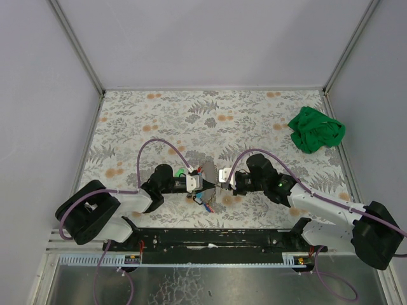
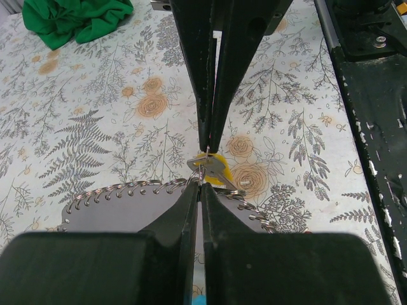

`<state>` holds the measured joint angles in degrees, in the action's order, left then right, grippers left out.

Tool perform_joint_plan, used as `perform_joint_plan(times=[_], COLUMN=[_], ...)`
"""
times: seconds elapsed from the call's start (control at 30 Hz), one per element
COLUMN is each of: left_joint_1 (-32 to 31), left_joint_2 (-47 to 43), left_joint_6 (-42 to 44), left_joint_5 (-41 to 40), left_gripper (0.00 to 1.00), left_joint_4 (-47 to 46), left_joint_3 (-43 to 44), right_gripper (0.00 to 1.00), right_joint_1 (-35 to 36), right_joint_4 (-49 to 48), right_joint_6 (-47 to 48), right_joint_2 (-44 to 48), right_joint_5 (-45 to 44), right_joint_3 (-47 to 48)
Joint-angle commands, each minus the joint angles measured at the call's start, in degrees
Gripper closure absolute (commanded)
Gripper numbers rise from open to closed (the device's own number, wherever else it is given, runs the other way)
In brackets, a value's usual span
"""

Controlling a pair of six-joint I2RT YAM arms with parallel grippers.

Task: Put the keys on the keyring

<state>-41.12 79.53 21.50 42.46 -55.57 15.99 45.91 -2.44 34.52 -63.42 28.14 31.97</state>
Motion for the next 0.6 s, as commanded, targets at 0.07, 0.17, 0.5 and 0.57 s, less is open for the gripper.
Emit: perform_joint_plan(times=[0.07, 0.17, 0.5, 0.57], left_joint_1=[0.25, 0.25, 0.25, 0.25], left_joint_2=[0.12, 0.12, 0.19, 0.18], left_joint_6=[0.5, 0.53, 0.48, 0.5], left_joint_5=[1.19, 1.31, 1.34, 1.27], left_gripper=[1.0, 1.0, 1.0, 1.0], left_joint_4=[-1.65, -1.7, -1.72, -1.72], left_joint_3=[1.53, 1.55, 1.59, 1.59], right_gripper=[1.0, 1.0, 1.0, 1.0], right_joint_1=[0.72, 0.76, 0.85, 0.85], right_joint_4=[-1.25, -1.6, -1.72, -1.9], right_joint_6=[0.74, 0.74, 0.61, 0.59], right_joint_2=[-0.15, 0.12, -0.02, 0.01], right_joint_5=[1.65, 0.48, 1.21, 1.16], right_joint_3=[2.79, 2.6, 2.74, 2.78])
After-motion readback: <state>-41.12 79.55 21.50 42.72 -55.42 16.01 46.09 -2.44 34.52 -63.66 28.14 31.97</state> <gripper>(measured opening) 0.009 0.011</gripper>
